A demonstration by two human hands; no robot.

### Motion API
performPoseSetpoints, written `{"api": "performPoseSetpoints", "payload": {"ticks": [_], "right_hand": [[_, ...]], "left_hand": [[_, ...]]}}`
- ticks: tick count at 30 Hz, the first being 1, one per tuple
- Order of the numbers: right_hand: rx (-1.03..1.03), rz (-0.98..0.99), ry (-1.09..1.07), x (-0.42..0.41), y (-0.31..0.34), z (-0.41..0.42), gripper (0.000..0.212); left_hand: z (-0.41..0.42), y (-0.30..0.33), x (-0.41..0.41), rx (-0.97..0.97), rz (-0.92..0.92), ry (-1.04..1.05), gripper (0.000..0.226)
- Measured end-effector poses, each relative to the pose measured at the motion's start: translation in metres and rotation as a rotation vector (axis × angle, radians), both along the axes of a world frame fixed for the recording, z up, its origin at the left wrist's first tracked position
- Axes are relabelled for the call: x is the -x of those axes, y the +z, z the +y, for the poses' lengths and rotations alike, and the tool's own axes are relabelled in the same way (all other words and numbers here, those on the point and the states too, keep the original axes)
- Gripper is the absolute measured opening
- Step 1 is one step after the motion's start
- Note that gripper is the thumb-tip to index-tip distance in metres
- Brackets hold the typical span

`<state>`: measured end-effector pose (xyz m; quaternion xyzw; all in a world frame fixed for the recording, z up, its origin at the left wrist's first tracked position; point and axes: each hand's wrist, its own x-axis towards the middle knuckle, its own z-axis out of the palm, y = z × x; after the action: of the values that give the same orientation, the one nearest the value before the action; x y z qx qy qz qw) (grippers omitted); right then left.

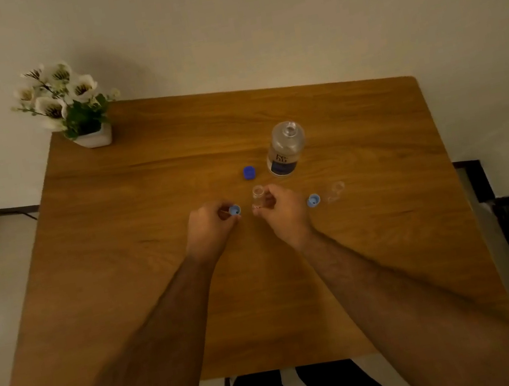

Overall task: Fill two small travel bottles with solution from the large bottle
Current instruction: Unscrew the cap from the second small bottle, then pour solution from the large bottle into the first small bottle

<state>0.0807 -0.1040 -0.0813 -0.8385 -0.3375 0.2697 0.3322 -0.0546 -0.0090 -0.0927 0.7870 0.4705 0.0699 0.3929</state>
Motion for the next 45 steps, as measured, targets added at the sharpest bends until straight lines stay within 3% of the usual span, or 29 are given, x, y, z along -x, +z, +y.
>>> {"api": "performPoseSetpoints", "payload": {"ticks": [21,31,37,45], "right_hand": [[0.010,-0.107,0.109,0.012,-0.027,-0.002,0.018],[0.074,-0.116,0.187,0.003,-0.014,-0.005,0.036],[0.099,-0.130,0.150,-0.012,-0.001,-0.016,0.036],[-0.021,-0.093,-0.032,-0.062,0.045,-0.017,0.011]], "left_hand": [[-0.008,-0.021,0.005,-0.048,0.008,-0.038,0.029],[-0.005,-0.009,0.008,0.071,0.042,-0.050,0.063],[0.004,0.008,0.013,0.041,0.016,-0.016,0.043],[0.029,0.050,-0.034,-0.110,-0.089,0.029,0.032]]}}
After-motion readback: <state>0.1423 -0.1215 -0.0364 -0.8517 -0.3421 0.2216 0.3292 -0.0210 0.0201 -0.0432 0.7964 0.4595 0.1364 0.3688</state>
